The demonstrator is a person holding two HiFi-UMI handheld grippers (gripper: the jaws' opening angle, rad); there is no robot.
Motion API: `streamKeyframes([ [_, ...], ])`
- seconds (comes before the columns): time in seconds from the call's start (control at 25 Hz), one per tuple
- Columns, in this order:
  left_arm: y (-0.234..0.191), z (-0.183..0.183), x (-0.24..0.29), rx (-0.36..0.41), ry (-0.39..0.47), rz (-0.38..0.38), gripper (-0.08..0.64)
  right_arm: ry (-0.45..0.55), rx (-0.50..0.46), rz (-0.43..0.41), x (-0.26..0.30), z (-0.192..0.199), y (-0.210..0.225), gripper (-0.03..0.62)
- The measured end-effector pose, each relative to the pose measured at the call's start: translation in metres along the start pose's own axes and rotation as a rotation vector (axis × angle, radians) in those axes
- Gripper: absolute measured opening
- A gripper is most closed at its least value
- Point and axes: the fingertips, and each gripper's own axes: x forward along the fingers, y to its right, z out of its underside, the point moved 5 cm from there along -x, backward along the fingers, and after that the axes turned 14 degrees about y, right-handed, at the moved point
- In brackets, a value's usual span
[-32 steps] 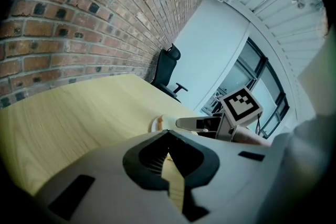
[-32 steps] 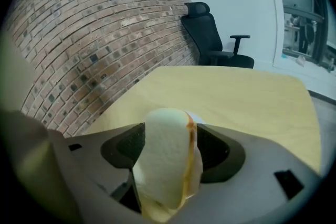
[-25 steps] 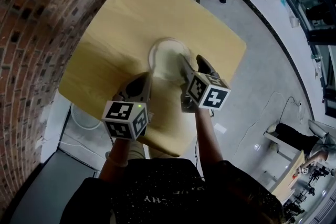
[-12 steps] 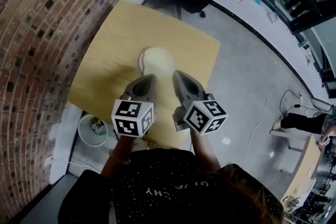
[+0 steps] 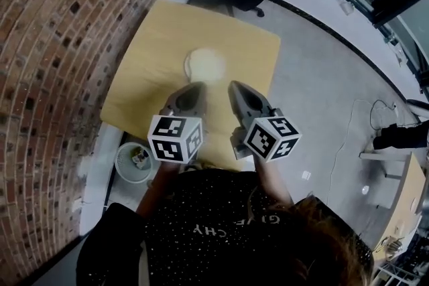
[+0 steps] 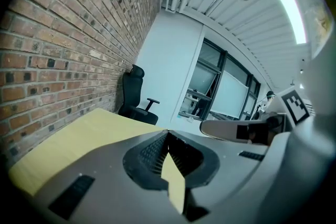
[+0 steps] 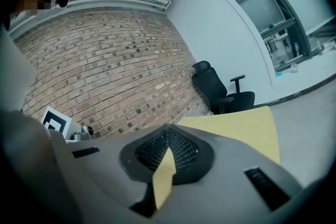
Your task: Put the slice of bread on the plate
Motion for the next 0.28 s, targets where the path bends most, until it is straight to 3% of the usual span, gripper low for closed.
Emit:
streamKeyframes([
  [0.28,-0.0004,0.0001,-0.0067,0.021,-0.004,0.010,0.011,-0.003,-0.034,-0.014,0.0019,0.0017,-0.0110,0.012],
])
